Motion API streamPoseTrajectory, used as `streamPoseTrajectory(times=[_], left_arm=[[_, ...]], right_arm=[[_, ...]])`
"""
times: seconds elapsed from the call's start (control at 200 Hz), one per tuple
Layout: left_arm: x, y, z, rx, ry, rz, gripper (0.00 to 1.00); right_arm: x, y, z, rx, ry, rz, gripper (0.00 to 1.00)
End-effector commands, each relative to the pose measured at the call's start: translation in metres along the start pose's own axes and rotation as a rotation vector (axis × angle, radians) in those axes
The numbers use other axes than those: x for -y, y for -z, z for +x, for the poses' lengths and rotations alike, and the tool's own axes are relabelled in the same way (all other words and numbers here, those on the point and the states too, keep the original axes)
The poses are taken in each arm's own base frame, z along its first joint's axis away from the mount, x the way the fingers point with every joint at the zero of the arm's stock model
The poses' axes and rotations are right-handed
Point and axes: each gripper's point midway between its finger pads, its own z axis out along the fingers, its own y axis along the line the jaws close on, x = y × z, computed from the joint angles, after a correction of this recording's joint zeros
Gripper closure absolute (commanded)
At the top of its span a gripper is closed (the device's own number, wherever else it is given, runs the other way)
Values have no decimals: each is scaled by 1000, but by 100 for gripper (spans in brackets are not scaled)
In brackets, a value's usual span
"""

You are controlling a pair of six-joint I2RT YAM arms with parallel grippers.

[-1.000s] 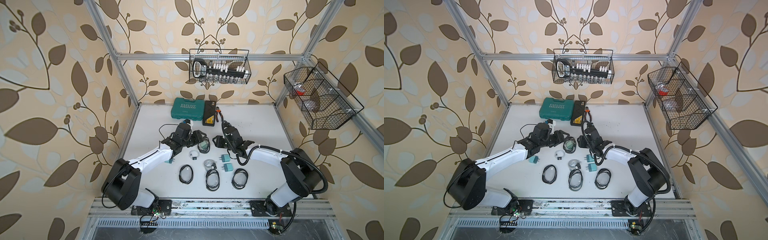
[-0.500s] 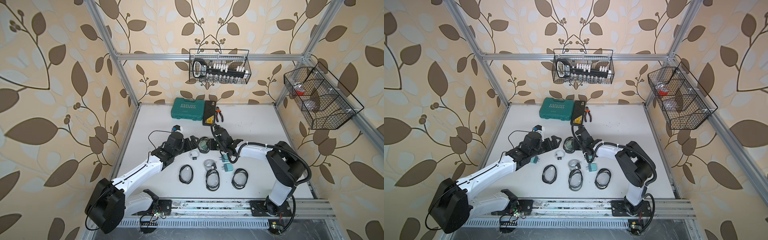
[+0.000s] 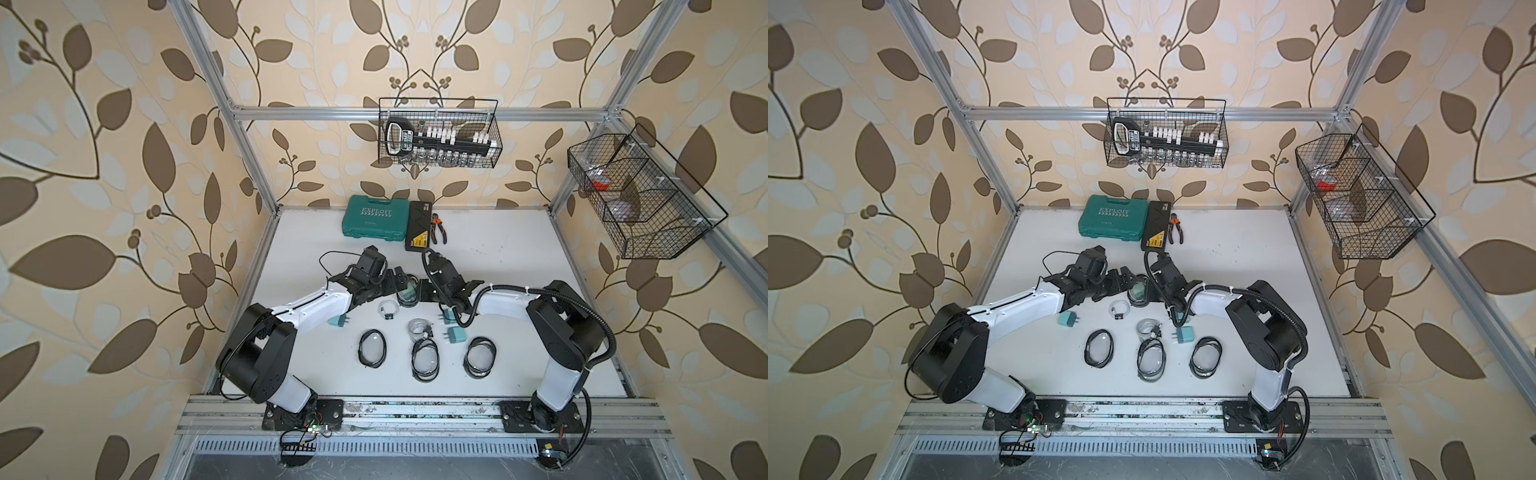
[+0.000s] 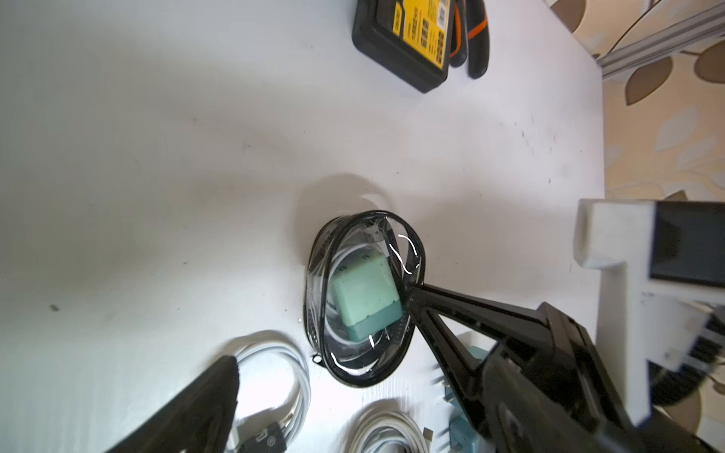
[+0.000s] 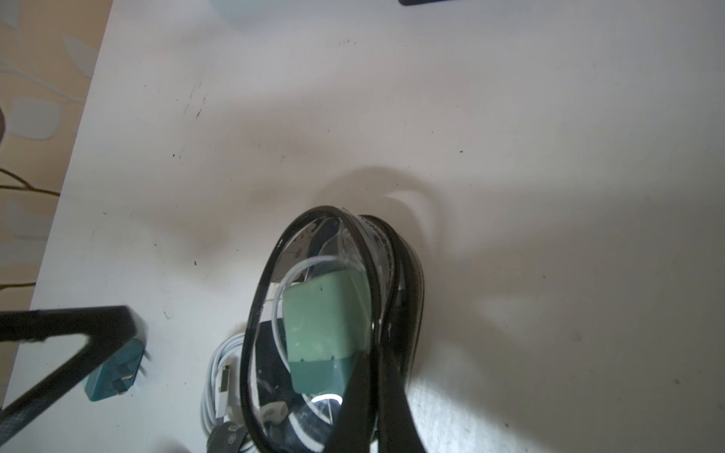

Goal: Pack away charging kits
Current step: Close the storage bag at the center of the board, then pick up the storage bag at the center of the board.

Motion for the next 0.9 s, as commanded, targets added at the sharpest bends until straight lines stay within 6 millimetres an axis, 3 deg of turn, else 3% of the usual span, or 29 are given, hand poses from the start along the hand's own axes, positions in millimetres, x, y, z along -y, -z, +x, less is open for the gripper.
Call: streamPoseTrajectory(times=[0.0, 0.24, 0.63, 0.79, 0.895], left_arm=[[11, -9, -6, -43, 18, 45, 5], [-3, -41, -3, -105, 71, 5, 10], [7, -67, 4, -172, 98, 91, 17], [4, -78, 8, -201, 115, 93, 24], [0, -85, 12, -224, 130, 85, 35]], right_arm=[[26, -11, 23, -55, -9, 71, 100], [36, -15, 29, -68, -22, 75, 100], [37, -17, 32, -72, -25, 53, 100], [36, -15, 31, -69, -26, 53, 100], [33, -14, 28, -64, -23, 43, 100]])
